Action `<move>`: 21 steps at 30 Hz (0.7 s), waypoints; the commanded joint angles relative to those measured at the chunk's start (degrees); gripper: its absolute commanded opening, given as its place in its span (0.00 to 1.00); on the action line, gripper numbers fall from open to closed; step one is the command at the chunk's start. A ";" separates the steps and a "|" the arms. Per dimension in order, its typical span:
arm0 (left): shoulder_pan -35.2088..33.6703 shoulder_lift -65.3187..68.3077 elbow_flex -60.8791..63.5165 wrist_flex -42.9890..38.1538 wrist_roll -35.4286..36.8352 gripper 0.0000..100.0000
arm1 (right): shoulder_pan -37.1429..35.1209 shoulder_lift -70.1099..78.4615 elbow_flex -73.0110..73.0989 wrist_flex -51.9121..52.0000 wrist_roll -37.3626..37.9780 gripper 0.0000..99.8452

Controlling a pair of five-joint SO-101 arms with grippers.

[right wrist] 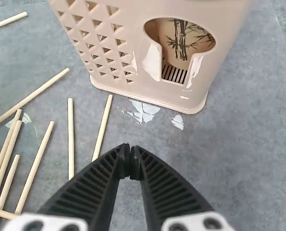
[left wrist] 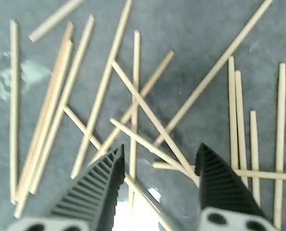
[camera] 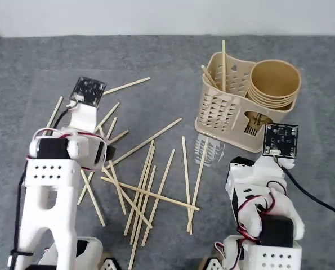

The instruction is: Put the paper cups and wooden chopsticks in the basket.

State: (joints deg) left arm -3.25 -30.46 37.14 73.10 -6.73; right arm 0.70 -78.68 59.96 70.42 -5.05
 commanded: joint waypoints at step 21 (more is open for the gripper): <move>-0.53 29.71 -7.34 -3.34 13.36 0.24 | 0.31 -0.57 -0.35 -1.19 0.53 0.01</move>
State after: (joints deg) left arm -3.69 -1.63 32.40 72.40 5.49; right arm 0.70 -78.68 59.96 70.42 -5.05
